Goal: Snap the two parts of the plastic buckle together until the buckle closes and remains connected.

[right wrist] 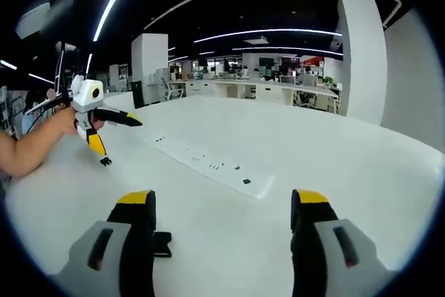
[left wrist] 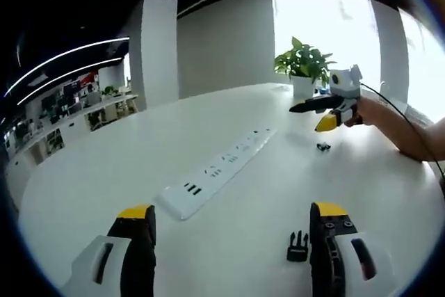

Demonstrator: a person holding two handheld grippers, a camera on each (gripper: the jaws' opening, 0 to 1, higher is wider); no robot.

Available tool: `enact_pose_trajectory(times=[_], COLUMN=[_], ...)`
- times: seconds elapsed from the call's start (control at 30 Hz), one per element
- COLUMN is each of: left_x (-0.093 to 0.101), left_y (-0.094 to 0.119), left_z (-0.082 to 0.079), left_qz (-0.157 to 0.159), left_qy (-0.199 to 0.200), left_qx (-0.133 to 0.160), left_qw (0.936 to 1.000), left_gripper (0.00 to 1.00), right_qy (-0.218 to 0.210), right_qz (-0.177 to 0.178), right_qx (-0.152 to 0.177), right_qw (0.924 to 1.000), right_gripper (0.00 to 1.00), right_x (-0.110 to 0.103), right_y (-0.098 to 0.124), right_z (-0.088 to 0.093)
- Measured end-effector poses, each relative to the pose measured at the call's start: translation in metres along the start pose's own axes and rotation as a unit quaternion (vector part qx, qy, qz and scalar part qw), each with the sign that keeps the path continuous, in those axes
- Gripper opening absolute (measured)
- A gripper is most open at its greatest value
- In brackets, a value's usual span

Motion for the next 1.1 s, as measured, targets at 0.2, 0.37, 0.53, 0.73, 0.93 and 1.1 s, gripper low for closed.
enact_pose_trajectory(times=[0.2, 0.37, 0.53, 0.73, 0.93, 1.1], left_x=[0.003, 0.005, 0.007, 0.014, 0.016, 0.017], left_y=[0.001, 0.003, 0.002, 0.006, 0.017, 0.023], left_z=[-0.004, -0.002, 0.000, 0.005, 0.011, 0.017], left_qz=[0.033, 0.047, 0.048, 0.060, 0.078, 0.090], left_qy=[0.010, 0.001, -0.011, -0.036, -0.059, -0.070], left_qx=[0.020, 0.020, 0.009, -0.002, -0.013, -0.026], left_qw=[0.9992, 0.9987, 0.9988, 0.9975, 0.9951, 0.9931], left_gripper=[0.91, 0.84, 0.83, 0.78, 0.74, 0.70], right_qy=[0.008, 0.009, 0.014, 0.032, 0.047, 0.048], right_qz=[-0.012, -0.018, -0.024, -0.043, -0.065, -0.075], right_qx=[0.010, 0.008, 0.008, 0.008, -0.001, -0.004], right_qw=[0.9998, 0.9998, 0.9996, 0.9985, 0.9967, 0.9960], right_gripper=[0.80, 0.79, 0.77, 0.73, 0.71, 0.70], right_x=[-0.004, -0.006, -0.007, -0.011, -0.016, -0.021], right_y=[0.001, 0.000, 0.001, 0.003, 0.004, 0.005], right_z=[-0.003, -0.003, -0.002, -0.003, 0.000, 0.000])
Point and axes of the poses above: the point that each gripper's makers call its tool centre point, and the gripper's own axes: y roughly backward along the fingers, x roughly to its right, z roughly out of its underside, the point moved 4 cm from there along y, roughly backward along the fingers, and after that the axes turned 5 degrees about -x, right-handed, at the moved point
